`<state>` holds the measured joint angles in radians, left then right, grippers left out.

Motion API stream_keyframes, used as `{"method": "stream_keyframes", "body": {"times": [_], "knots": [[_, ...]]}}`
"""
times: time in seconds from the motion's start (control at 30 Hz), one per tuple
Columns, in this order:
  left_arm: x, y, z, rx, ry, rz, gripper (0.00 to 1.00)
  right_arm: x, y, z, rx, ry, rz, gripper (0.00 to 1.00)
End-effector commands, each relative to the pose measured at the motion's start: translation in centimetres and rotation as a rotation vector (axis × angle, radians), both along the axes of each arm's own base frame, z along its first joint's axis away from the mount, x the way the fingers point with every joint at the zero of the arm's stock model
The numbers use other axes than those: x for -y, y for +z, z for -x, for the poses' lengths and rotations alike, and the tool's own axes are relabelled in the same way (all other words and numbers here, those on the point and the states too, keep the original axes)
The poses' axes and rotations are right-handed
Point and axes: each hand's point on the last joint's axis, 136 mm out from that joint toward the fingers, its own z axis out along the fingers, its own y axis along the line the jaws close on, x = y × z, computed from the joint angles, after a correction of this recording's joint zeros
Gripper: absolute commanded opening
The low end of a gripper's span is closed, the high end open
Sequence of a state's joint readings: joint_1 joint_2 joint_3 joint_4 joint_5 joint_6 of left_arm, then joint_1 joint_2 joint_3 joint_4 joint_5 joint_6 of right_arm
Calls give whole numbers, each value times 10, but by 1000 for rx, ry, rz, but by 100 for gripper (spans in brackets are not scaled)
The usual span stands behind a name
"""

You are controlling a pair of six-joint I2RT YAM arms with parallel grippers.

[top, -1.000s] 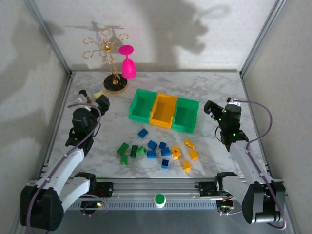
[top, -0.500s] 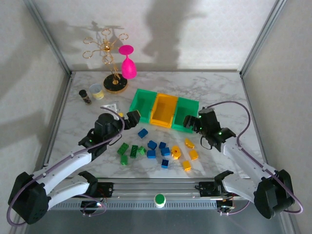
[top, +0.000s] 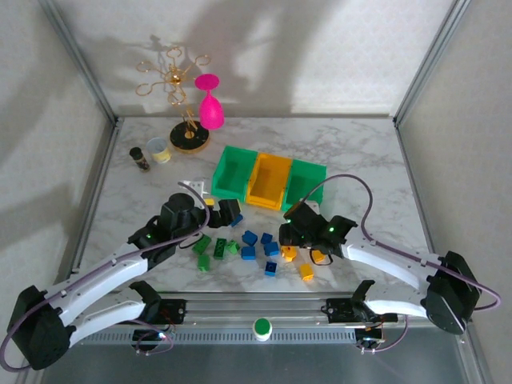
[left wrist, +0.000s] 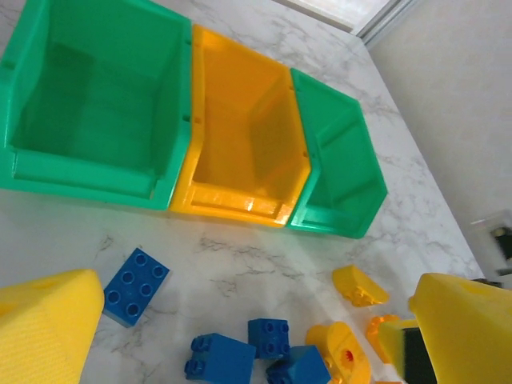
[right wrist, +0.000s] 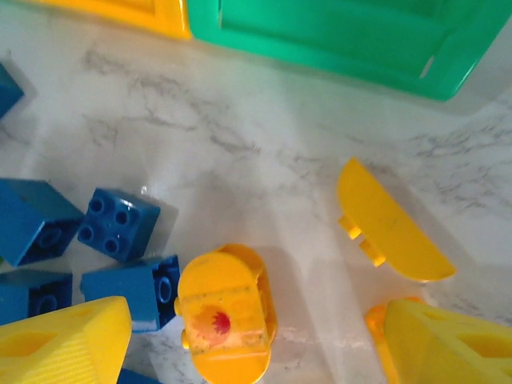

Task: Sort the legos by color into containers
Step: Pick up the lego from the bottom-center of the table.

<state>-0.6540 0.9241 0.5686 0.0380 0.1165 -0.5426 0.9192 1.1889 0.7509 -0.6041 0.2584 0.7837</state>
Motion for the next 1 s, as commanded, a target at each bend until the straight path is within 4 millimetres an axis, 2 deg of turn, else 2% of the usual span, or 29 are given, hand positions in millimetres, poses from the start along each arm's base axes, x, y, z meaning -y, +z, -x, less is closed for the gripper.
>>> {"method": "stream_keyframes", "body": {"times": [0.0,0.13,0.33,0.53,0.73,0.97], "knots": [[2,2,7,-12,-29,-7,99,-1,-10,9,-38,0,49,78],[-1,2,9,-8,-18,-2,99,-16,-20,16,-47,56,67,75],[-5,4,12,3,-7,4,99,-17,-39,23,-79,79,115,65],[-8,4,11,6,7,1,99,-22,-49,24,-98,117,132,64],[-8,4,11,7,8,-1,99,-19,-59,26,-115,125,159,56],[-7,5,11,7,6,6,99,-24,-67,28,-140,153,159,54]]}}
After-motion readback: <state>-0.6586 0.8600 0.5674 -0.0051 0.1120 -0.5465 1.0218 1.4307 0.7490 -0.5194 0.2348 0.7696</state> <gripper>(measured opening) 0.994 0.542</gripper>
